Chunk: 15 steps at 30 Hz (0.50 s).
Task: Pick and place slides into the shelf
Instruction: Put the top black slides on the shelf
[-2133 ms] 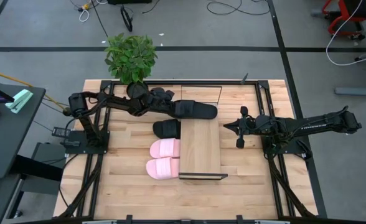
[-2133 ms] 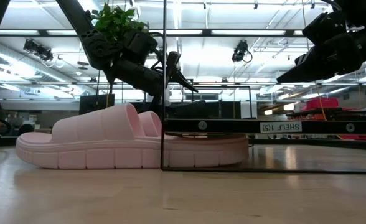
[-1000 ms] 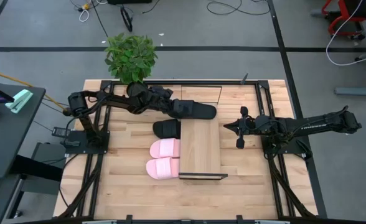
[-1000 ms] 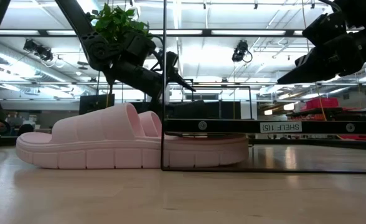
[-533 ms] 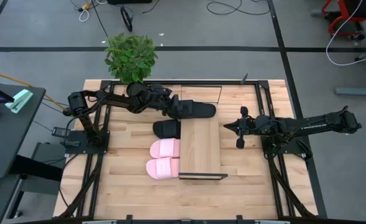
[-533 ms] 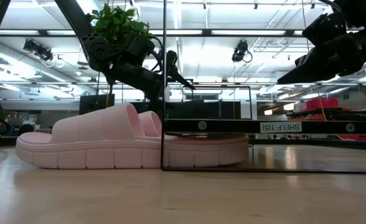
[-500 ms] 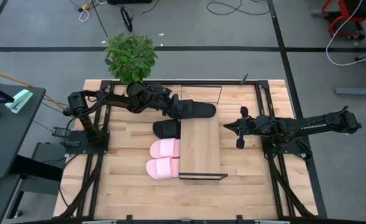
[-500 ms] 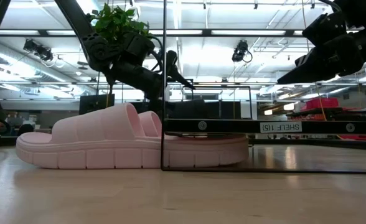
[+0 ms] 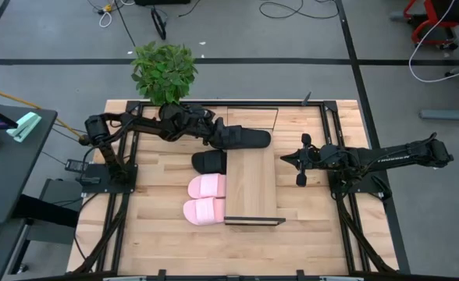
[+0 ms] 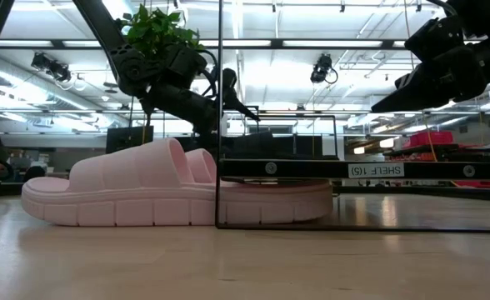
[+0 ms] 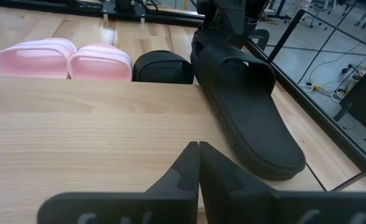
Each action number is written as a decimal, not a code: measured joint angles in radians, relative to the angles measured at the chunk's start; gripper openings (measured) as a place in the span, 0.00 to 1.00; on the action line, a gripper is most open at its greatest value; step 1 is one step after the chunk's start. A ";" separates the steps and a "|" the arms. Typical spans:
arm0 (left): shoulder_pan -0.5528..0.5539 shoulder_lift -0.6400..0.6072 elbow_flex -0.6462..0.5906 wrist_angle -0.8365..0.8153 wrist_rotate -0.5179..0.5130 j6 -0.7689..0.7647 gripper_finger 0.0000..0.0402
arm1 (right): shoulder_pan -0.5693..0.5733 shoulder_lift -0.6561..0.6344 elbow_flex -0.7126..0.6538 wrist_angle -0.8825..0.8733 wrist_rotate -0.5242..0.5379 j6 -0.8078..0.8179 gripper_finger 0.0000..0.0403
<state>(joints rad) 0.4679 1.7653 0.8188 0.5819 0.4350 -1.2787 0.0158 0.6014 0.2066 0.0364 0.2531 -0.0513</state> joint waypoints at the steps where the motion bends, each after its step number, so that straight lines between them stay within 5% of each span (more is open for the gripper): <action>1: -0.001 0.000 0.000 -0.001 0.001 0.013 0.62 | 0.000 0.000 0.000 0.000 0.000 0.000 0.03; 15: -0.005 0.000 0.000 -0.057 0.039 -0.018 0.51 | 0.000 0.000 0.000 0.001 0.000 0.008 0.03</action>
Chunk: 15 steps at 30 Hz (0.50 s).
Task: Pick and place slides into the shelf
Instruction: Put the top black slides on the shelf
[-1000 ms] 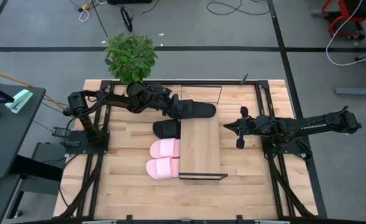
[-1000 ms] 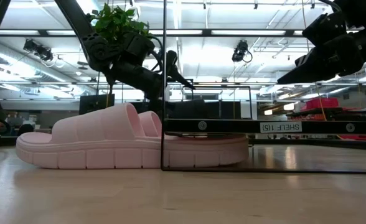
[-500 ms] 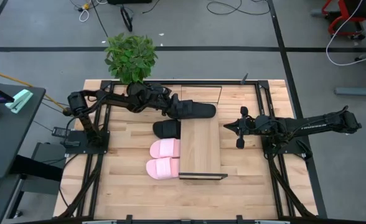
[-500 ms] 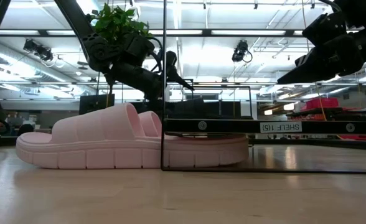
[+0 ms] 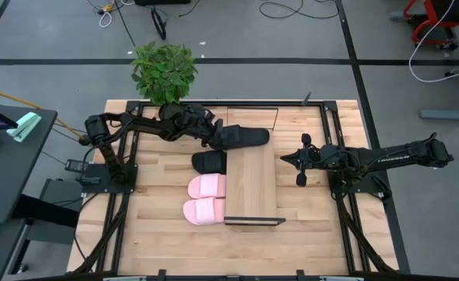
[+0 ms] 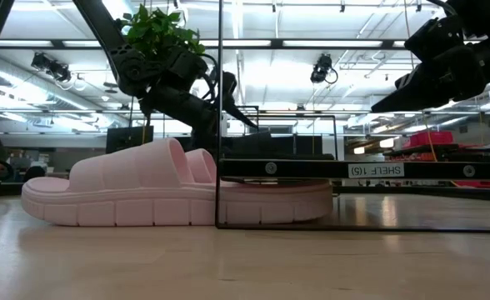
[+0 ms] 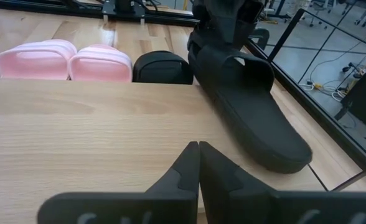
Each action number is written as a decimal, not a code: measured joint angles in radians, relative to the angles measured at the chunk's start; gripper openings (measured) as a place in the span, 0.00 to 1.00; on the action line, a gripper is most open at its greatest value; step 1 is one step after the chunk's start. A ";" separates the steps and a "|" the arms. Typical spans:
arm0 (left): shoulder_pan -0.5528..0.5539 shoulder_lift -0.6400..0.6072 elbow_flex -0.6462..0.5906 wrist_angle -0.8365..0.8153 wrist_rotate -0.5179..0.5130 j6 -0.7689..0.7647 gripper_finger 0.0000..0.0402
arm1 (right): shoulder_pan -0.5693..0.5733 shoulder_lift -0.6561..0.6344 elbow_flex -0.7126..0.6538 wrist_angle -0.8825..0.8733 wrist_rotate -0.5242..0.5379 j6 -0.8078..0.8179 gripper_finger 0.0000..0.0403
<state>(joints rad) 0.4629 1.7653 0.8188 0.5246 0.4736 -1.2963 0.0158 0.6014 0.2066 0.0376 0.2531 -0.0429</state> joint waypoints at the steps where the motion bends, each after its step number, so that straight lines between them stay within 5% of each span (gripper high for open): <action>1: 0.000 0.000 0.000 0.000 0.000 0.001 0.49 | 0.000 0.000 0.000 0.000 0.000 0.000 0.03; 15: 0.019 0.000 0.000 -0.028 0.014 0.043 0.05 | 0.000 0.000 0.000 0.000 0.000 0.000 0.03</action>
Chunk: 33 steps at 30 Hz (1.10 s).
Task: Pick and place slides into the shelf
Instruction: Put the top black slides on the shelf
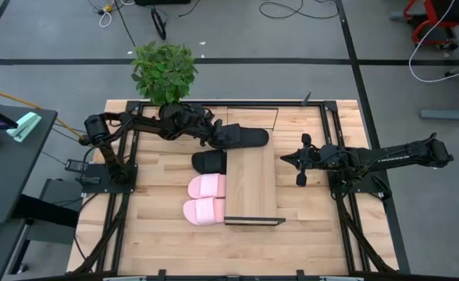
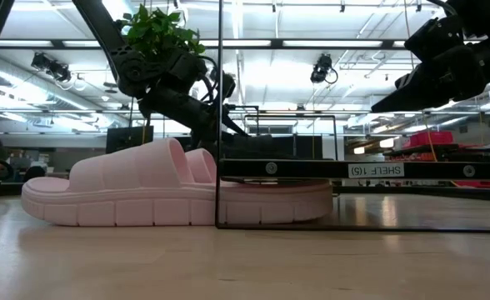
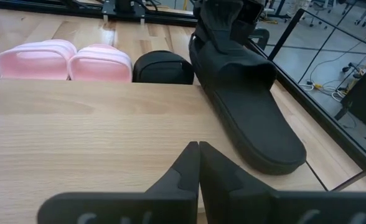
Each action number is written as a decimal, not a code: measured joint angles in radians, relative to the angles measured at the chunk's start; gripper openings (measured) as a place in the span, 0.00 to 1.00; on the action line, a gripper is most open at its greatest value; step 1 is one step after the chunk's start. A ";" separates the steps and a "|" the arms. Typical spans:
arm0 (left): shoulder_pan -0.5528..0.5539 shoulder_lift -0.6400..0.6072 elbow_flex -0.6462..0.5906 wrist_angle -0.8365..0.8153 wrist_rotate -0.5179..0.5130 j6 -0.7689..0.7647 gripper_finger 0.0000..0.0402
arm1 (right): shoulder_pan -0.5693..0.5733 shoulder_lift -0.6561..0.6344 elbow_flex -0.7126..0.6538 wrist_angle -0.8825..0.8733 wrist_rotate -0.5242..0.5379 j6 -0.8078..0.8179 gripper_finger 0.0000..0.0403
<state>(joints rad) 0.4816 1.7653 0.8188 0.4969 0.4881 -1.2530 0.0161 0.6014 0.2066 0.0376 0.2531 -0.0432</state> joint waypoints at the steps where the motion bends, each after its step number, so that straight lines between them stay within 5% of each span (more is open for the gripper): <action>1: 0.000 0.000 0.000 -0.001 0.000 0.003 0.05 | 0.000 0.000 0.000 0.000 0.000 0.000 0.03; 16: -0.016 0.000 0.004 0.008 0.028 0.049 0.17 | 0.000 0.000 0.000 0.000 0.000 0.006 0.03; 33: -0.002 -0.001 0.035 -0.071 0.013 0.145 0.57 | 0.000 0.000 0.000 0.000 0.000 0.008 0.03</action>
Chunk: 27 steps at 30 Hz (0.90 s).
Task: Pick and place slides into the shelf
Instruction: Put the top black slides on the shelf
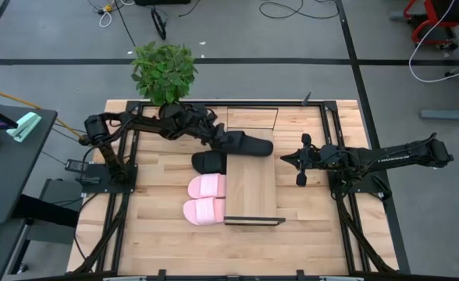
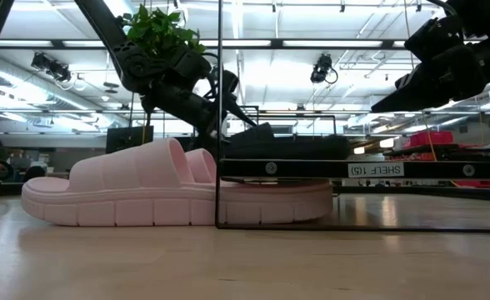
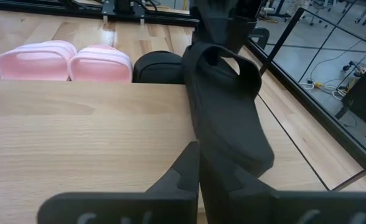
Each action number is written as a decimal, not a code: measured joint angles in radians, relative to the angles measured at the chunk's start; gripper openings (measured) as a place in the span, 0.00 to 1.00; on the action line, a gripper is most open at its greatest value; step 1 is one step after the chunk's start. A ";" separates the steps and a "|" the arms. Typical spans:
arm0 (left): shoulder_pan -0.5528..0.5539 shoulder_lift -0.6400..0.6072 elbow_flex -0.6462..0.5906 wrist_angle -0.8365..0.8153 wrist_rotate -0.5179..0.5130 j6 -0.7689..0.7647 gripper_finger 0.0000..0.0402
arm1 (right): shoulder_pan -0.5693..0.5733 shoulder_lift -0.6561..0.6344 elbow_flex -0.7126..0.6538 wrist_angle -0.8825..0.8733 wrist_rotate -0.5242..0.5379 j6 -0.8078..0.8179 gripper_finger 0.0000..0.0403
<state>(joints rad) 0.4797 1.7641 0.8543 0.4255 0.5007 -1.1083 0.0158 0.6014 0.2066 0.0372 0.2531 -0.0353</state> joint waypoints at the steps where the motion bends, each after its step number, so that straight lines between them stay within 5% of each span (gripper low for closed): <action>1: 0.001 0.000 0.000 -0.001 0.000 0.003 0.58 | 0.000 0.000 0.000 0.000 0.000 0.000 0.03; 27: 0.022 0.001 -0.002 0.075 -0.105 0.049 0.60 | 0.000 0.000 0.000 -0.020 0.000 0.011 0.03</action>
<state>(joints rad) 0.5021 1.7653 0.8524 0.5001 0.3955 -1.0592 0.0162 0.6014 0.2066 0.0175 0.2527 -0.0245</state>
